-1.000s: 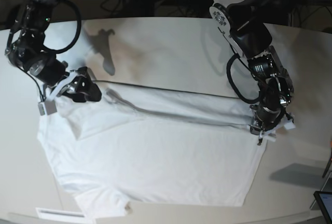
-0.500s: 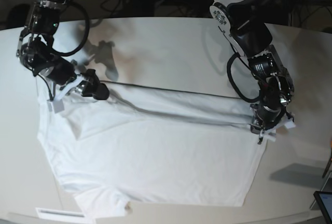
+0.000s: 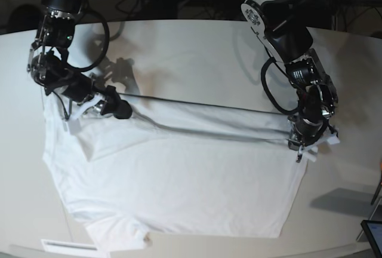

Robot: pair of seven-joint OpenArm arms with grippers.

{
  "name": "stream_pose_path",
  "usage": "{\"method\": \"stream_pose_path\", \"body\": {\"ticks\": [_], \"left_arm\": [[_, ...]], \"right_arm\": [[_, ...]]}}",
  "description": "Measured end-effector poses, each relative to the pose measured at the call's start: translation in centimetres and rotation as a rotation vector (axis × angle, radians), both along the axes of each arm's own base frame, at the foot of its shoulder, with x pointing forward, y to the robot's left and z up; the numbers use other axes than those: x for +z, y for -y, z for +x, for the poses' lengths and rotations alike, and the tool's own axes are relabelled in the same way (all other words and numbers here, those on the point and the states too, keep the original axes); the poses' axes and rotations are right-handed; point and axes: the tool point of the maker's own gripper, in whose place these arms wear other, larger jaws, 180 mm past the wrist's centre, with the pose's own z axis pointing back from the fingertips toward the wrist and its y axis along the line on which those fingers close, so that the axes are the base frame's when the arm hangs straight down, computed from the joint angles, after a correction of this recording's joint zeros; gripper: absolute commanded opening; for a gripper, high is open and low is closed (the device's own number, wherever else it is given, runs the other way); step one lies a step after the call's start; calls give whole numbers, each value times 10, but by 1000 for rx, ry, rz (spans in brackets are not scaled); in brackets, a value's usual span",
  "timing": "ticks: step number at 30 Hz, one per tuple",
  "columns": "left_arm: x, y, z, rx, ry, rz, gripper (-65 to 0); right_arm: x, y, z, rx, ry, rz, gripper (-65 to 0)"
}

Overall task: Fold the T-shirt properly
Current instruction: 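Move the right gripper across the shirt toward the left gripper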

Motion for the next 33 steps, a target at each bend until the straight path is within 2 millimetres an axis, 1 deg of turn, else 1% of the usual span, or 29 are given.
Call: {"method": "stream_pose_path", "body": {"ticks": [6, 7, 8, 10, 13, 15, 17, 20, 22, 24, 28, 30, 33], "left_arm": [[1, 0, 0, 0, 1, 0, -650], [1, 0, 1, 0, 2, 1, -650], [1, 0, 1, 0, 3, 1, -650], [3, -1, 2, 0, 7, 3, -650], [10, -3, 2, 2, 23, 16, -650], [15, -4, 3, 2, 34, 23, -650], [21, -6, 4, 5, 46, 33, -650], [26, -8, 5, 7, 59, 42, -650], [27, -10, 5, 9, 59, 46, -650], [26, -11, 3, 5, 54, 53, -650], [20, -13, -3, 9, 40, 56, -650], [19, -13, -4, 8, 37, 55, -650], [18, -14, -5, 8, 35, 55, -650]], "right_arm": [[7, 1, 9, 0, 24, -2, -266], [8, 0, 10, 1, 26, -1, -268], [9, 1, 11, 0, 28, -1, -286], [8, 0, 13, -1, 23, 12, -344], [0, -3, 15, -2, -5, 29, -472], [-2, -6, 16, 3, -14, 39, -567], [-3, -7, 19, 7, -16, 43, -643], [3, -11, 25, 29, 2, 35, -646], [8, -21, 30, 72, 17, 24, -647], [15, -30, 36, 98, 36, 28, -647], [23, -42, 44, 137, 59, 18, -647], [31, -46, 50, 154, 79, 13, -647], [47, -47, 65, 156, 124, 11, -647]]}}
